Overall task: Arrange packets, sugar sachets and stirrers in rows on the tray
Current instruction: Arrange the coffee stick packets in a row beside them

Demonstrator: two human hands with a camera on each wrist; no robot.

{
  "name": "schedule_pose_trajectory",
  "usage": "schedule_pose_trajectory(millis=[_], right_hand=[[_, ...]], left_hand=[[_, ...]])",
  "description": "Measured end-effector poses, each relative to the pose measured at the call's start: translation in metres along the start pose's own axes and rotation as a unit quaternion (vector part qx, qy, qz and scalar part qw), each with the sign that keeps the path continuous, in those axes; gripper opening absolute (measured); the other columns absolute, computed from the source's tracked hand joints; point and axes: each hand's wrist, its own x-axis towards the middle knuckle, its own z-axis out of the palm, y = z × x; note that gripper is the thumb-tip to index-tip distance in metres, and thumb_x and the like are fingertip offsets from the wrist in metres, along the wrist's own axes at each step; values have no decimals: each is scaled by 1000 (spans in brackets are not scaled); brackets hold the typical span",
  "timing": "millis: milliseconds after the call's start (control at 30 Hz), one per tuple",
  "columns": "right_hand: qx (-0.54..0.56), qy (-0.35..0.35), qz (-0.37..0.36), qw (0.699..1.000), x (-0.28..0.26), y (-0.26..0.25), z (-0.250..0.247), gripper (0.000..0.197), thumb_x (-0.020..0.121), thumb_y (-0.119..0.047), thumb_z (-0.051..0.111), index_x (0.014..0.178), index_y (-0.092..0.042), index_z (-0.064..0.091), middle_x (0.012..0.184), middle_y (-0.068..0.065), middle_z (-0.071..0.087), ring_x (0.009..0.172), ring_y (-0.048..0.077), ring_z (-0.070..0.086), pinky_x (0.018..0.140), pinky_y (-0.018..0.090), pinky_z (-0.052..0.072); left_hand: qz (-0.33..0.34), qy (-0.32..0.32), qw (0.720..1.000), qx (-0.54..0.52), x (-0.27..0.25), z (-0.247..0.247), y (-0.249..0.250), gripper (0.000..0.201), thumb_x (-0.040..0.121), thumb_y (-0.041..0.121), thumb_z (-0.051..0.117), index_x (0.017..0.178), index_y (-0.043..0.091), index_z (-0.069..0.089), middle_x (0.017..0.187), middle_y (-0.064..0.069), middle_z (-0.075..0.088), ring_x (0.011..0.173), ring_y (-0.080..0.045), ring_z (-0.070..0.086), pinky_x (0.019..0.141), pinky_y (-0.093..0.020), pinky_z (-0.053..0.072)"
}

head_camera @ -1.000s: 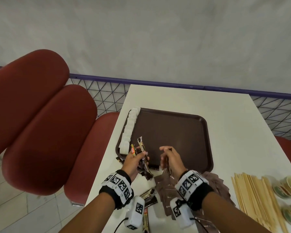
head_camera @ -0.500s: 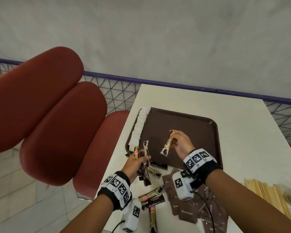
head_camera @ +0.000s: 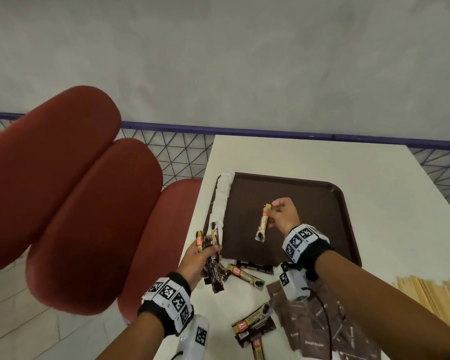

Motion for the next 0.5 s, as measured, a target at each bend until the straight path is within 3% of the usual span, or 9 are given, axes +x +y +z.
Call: schedule_pose_trajectory(millis=[100,300,400,500], right_hand=[[-118,2,-34,992,24,-1,0,23,81,-6,66,81,-17,46,84,3,54,79,19,53,66,27,40],[-269,-64,-99,956,81,-16,13,20,81,-2,61,84,-16,46,82,5,54,77,21,52,69,24,37],[-383,-129,-138,904,102,-15,25,15,84,-7,54,85,-20,46,88,8,53,77,30,57,69,31,44],[-483,-175,-171,841,114,-15,38,13,88,-13,50,100,-18,51,99,7,46,85,32,57,76,38,51]], left_hand=[[18,-1,1000,0,9,6,8,22,90,4,54,111,9,54,83,-7,63,64,-15,60,55,-24,43],[47,21,999,-18,30,16,24,16,90,8,56,102,17,59,86,-4,67,74,-17,59,61,-26,41],[57,37,997,-20,37,13,23,14,89,7,57,100,14,60,80,-2,69,69,-16,58,55,-23,40],[66,48,997,-7,42,7,24,18,88,9,59,106,13,59,85,-6,68,69,-16,60,56,-24,38]])
